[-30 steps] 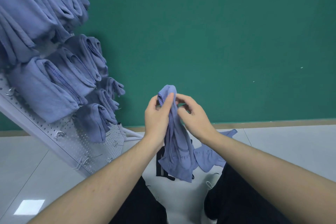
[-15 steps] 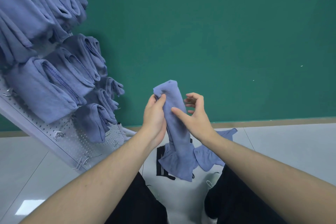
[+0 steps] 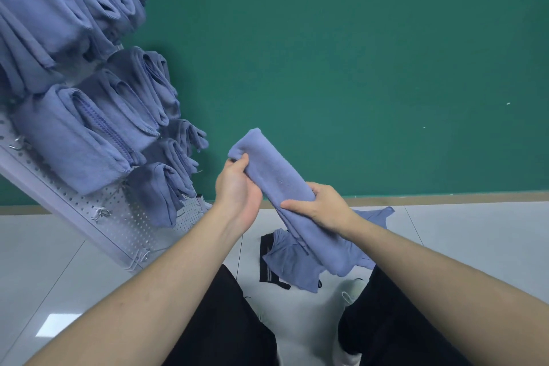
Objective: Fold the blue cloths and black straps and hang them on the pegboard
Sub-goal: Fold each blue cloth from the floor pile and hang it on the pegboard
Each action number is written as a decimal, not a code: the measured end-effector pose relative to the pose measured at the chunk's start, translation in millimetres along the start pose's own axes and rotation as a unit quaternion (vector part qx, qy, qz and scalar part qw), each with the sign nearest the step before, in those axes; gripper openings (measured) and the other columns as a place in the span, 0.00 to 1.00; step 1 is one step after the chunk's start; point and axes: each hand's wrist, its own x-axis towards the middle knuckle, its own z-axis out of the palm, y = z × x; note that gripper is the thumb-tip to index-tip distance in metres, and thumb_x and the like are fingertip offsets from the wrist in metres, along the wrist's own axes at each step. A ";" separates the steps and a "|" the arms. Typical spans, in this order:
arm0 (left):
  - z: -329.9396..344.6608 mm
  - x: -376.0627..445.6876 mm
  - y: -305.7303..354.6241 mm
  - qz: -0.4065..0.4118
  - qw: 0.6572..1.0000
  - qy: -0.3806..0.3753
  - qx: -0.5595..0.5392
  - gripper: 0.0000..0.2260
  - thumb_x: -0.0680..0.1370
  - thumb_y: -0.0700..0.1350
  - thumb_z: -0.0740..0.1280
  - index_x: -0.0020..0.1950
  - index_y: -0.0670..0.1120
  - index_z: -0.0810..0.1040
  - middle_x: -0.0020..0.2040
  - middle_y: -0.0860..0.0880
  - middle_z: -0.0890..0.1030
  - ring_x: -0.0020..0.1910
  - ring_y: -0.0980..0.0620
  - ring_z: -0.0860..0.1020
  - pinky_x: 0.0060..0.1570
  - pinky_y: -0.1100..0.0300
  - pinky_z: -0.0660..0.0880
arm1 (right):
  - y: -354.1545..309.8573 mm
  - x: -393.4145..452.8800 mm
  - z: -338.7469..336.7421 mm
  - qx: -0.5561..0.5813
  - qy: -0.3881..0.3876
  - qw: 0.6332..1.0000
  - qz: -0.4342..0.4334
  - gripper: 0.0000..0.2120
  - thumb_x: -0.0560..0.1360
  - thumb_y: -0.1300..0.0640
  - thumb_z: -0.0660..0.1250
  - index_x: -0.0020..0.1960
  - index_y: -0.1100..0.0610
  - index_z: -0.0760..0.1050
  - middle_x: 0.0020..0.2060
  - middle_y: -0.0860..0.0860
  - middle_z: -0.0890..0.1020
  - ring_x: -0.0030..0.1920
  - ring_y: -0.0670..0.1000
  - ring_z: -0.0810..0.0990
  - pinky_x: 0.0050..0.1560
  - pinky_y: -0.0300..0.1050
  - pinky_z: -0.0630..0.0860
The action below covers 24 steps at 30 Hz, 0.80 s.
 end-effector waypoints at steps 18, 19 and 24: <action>-111.1 -1.7 10.6 0.051 0.965 0.082 0.243 0.18 0.79 0.32 0.60 0.63 0.51 0.71 0.65 0.40 0.76 0.54 0.49 0.78 0.52 0.55 0.79 | -33.1 46.6 1.5 -0.220 -0.120 0.961 -0.115 0.25 0.65 0.34 0.76 0.38 0.55 0.74 0.29 0.46 0.75 0.31 0.45 0.68 0.35 0.47 0.69; -117.2 -2.9 11.7 0.081 0.944 0.084 0.310 0.16 0.79 0.34 0.62 0.62 0.52 0.71 0.66 0.42 0.75 0.55 0.52 0.77 0.55 0.57 0.77 | -37.7 48.8 3.2 -0.234 -0.133 0.955 -0.126 0.26 0.65 0.33 0.76 0.39 0.55 0.76 0.32 0.49 0.77 0.32 0.46 0.69 0.36 0.48 0.71; -142.3 -5.1 18.6 0.296 0.800 -0.002 0.522 0.23 0.72 0.55 0.70 0.65 0.54 0.69 0.76 0.54 0.64 0.74 0.60 0.64 0.74 0.61 0.60 | -67.7 56.5 18.3 -0.328 -0.192 0.908 -0.178 0.18 0.67 0.35 0.76 0.37 0.45 0.73 0.32 0.43 0.78 0.34 0.46 0.74 0.36 0.43 0.69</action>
